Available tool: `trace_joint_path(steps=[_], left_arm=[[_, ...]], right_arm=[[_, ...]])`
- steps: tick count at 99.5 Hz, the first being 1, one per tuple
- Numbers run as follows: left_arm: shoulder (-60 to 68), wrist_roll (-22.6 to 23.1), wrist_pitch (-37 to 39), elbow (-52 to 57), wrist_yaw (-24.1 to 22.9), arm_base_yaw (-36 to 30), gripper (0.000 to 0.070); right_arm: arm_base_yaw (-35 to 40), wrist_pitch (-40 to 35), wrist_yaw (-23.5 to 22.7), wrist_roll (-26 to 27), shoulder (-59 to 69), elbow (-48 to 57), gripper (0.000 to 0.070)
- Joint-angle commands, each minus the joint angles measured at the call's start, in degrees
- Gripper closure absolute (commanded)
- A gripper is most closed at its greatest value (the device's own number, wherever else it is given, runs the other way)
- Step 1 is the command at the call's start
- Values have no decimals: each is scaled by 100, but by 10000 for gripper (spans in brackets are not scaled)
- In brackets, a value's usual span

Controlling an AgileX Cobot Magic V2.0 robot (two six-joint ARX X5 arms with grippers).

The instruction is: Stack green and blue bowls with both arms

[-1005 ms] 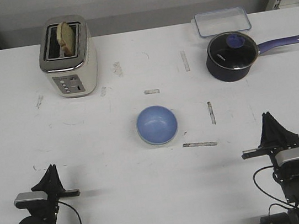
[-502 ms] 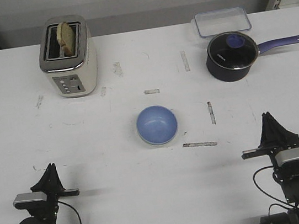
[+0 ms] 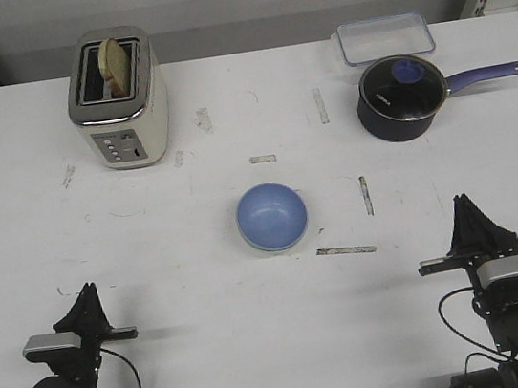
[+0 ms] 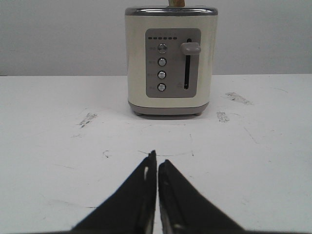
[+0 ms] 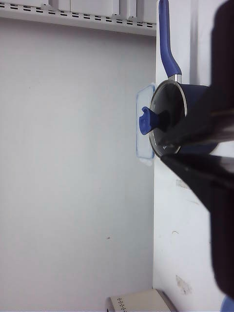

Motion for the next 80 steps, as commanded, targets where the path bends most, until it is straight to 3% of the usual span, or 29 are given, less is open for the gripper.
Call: trace_joint_path(steps=[1,19,36,80], left_arm=[[-11,-39,70,-120,-13,2,699],[-11,-39,70,-120,-15,0,699],[-11,-39,66,-120,-15,2,699],[-11,-39,66,-120,-15,0,699]], right_arm=[[4,61,-2,-33,2,15,687],[4,68,0,-33,-7,-13,687],[-90,-437,-2,-37,-177,-164,687],[-254,42,-74,-26,-1202,-1853,687]])
